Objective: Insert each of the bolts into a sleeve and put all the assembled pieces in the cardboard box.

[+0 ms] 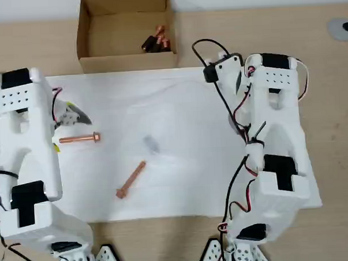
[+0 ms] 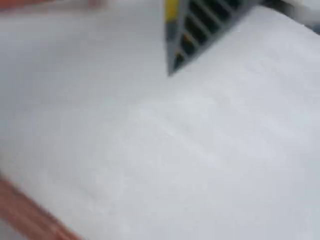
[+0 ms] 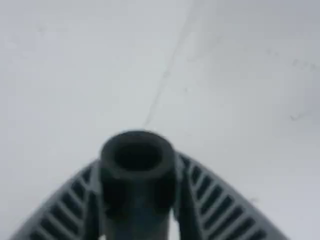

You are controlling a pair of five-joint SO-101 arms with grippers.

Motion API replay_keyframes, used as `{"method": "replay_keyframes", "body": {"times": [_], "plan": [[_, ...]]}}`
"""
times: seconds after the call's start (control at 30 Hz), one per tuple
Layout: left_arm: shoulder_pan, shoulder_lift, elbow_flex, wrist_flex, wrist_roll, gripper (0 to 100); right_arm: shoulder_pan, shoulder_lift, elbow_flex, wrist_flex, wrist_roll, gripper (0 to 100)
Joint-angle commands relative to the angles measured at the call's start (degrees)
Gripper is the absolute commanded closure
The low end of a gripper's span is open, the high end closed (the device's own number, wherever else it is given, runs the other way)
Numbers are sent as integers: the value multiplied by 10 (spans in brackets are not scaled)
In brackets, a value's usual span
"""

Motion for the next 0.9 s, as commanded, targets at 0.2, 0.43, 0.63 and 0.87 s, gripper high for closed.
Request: {"method": "replay_keyframes", "body": {"times": [0.2,0.43,0.63,0.87], "plan": [[7,-12,-19,7,-696,667,6,-40,-5,-7,2,988],[21,-9,-50,-68,-833,719,5,-40,-5,-10,-3,988],[62,-7,-65,-60,-920,722,5,-40,-27,-5,-9,988],[95,40,-57,-111,-957,724,-7,-42,-65,35,-15,988]]}}
